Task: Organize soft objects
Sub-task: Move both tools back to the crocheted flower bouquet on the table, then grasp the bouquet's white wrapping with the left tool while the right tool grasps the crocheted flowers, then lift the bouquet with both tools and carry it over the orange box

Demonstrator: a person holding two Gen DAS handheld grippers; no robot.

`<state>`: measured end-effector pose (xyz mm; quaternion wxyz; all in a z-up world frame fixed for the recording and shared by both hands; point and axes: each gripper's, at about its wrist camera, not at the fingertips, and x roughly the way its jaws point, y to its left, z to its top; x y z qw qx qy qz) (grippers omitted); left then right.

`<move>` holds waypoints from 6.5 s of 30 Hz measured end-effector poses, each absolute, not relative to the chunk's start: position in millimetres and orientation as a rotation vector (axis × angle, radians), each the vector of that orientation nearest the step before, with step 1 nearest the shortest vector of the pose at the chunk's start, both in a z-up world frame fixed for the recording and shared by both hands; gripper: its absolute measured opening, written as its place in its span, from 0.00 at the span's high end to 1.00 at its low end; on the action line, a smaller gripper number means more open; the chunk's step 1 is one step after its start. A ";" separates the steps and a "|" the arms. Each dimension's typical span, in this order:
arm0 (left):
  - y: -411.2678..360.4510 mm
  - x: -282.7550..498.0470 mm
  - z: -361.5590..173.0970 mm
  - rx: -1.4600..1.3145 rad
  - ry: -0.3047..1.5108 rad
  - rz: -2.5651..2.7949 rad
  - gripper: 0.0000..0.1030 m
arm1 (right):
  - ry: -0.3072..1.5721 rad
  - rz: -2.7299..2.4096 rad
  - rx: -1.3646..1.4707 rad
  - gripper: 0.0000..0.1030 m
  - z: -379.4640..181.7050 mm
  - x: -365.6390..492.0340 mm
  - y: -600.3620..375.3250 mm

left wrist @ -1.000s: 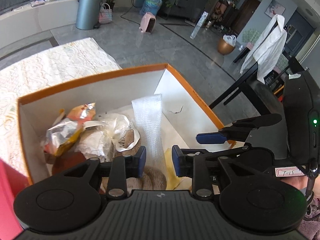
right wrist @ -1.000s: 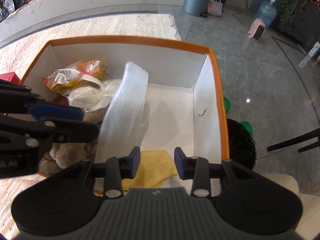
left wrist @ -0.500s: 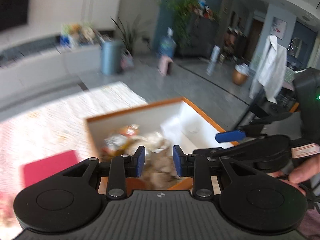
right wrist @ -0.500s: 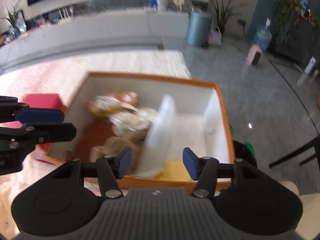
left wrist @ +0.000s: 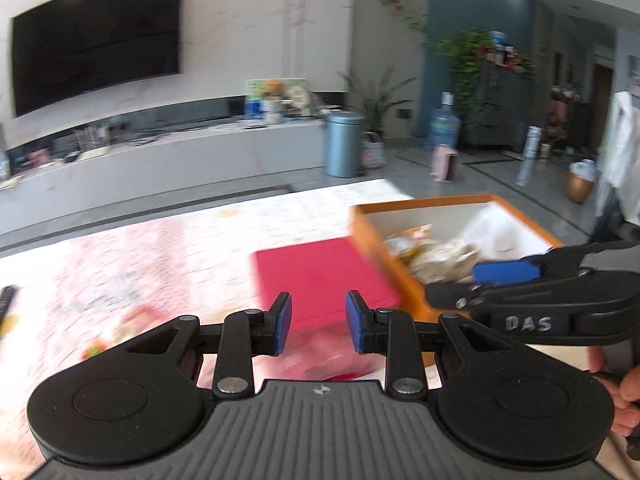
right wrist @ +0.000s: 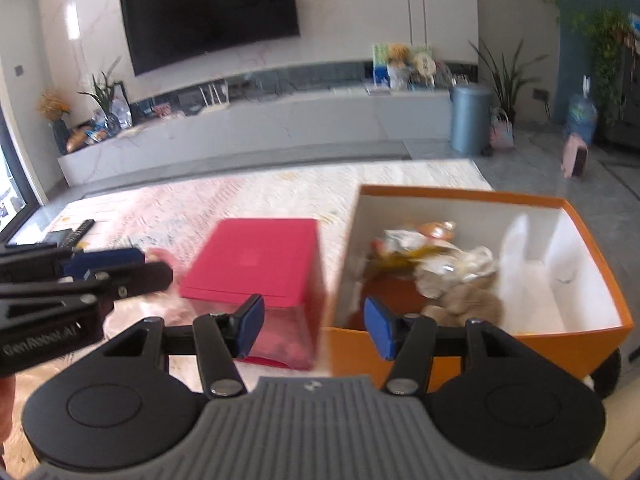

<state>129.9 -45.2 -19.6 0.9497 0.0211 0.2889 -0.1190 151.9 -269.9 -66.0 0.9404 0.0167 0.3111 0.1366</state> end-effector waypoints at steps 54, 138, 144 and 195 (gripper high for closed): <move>187.8 181.0 -123.0 -0.479 0.840 0.118 0.65 | 0.746 0.624 -0.339 0.47 -165.0 251.0 -2.7; 138.1 190.5 -141.4 -0.505 0.854 0.002 0.84 | 0.659 0.584 -0.235 0.84 -148.9 222.1 -73.9; 141.3 184.4 -133.4 -0.499 0.834 0.018 0.91 | 0.629 0.582 -0.177 0.85 -129.5 214.4 -92.9; -247.3 284.9 -44.3 -0.183 0.946 -0.778 0.91 | 0.741 -0.013 -0.073 0.84 -74.5 200.7 -500.6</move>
